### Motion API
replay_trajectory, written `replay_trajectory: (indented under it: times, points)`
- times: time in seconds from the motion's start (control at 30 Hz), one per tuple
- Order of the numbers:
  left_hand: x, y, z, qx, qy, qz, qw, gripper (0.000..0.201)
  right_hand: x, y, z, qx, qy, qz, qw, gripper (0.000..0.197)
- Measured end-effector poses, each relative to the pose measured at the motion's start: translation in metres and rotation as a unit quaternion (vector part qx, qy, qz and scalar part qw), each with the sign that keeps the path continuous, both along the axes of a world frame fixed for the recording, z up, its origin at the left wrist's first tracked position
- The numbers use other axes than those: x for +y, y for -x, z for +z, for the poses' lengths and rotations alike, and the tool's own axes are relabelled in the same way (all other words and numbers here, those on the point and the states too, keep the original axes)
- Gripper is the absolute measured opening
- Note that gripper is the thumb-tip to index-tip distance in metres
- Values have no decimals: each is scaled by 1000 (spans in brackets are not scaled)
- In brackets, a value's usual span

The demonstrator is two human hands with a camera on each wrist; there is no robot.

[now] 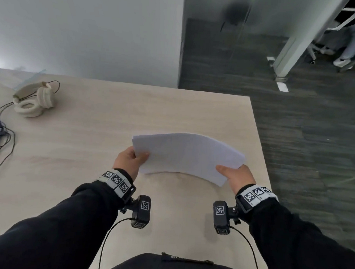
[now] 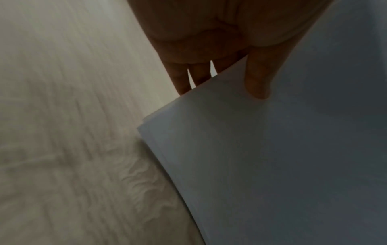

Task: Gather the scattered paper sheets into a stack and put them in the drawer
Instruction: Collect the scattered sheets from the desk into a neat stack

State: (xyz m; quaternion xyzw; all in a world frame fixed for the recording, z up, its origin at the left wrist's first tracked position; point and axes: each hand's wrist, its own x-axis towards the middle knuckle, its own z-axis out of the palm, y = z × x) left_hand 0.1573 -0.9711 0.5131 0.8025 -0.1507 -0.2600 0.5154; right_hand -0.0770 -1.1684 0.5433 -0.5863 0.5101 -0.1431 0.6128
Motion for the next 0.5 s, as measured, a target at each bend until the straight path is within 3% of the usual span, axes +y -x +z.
replay_trajectory:
  times: [0.03, 0.13, 0.27, 0.3, 0.4, 0.43, 0.5]
  points:
    - [0, 2, -5, 10, -4, 5, 1000, 9, -1, 2, -6, -1, -6, 1, 1000, 8]
    - [0, 6, -11, 29, -11, 14, 999, 17, -2, 7, -15, -5, -6, 14, 1000, 23]
    - [-1, 7, -7, 61, 25, 23, 998, 43, -4, 8, -9, -88, -39, 33, 995, 23]
    - [-2, 8, -4, 66, 50, 27, 996, 49, -5, 7, -6, -109, -48, 34, 992, 37]
    - [-5, 12, 8, 74, 109, 42, 990, 61, -8, 1, -1, -155, -30, -1, 987, 107]
    - [-7, 12, 10, 77, 112, 52, 989, 60, -10, -1, -2, -168, -28, -14, 985, 116]
    - [-11, 8, 14, 100, 93, 86, 987, 58, -12, -4, -2, -180, -40, -34, 982, 113]
